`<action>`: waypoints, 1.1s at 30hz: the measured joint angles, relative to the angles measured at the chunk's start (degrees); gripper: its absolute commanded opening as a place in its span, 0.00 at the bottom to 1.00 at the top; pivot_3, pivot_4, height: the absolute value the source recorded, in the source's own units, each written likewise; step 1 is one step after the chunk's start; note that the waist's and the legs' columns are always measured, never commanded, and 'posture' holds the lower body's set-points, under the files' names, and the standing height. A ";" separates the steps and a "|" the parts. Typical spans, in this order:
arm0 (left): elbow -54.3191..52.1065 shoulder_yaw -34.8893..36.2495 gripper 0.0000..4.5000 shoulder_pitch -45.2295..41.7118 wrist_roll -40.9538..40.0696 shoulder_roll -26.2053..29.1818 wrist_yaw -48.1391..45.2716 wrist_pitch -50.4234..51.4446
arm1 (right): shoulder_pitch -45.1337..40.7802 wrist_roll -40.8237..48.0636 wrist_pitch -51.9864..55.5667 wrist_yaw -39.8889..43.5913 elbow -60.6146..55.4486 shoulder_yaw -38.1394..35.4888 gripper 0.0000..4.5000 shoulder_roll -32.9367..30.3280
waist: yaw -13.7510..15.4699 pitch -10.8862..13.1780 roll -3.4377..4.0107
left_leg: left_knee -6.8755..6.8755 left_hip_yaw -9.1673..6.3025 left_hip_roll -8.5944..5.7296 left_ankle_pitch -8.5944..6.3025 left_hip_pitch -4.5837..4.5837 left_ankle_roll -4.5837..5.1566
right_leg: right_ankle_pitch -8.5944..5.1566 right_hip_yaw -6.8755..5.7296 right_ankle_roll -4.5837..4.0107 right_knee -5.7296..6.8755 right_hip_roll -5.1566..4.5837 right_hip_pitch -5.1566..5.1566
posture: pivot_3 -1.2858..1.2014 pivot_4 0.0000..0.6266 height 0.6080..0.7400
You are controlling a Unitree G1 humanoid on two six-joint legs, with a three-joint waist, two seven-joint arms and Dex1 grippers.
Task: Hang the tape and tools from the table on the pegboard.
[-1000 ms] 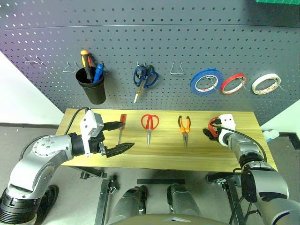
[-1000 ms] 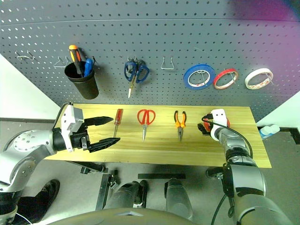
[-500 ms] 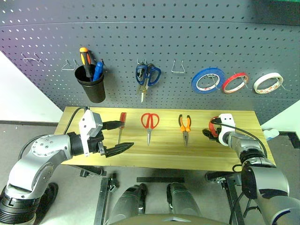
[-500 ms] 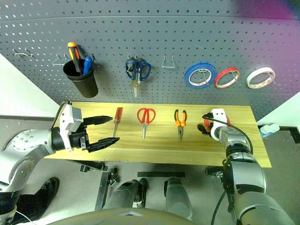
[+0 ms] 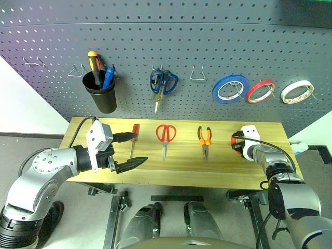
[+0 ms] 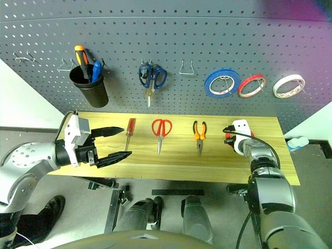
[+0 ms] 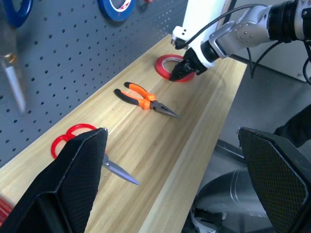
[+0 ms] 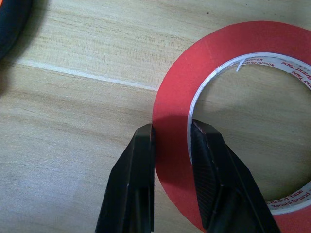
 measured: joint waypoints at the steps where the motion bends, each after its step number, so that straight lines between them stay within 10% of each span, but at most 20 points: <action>1: 0.00 0.00 1.00 0.00 0.00 0.00 0.02 0.01 | -0.01 0.01 -0.02 0.01 0.00 -0.02 0.15 0.02 | 0.00 0.00 0.00 | 0.00 0.00 0.00 0.00 0.00 0.00 | 0.00 0.00 0.00 0.00 0.00 0.00 | 0.45 0.36 1.00; 33: 3.81 -0.13 1.00 -2.66 1.27 -0.19 -1.66 -3.36 | 18.82 25.77 -5.33 10.52 -25.65 -20.92 0.15 5.53 | -0.07 0.06 0.09 | -0.09 0.02 0.01 -0.01 -0.01 0.00 | 0.02 0.02 0.04 -0.01 0.00 -0.09 | 0.42 0.30 1.00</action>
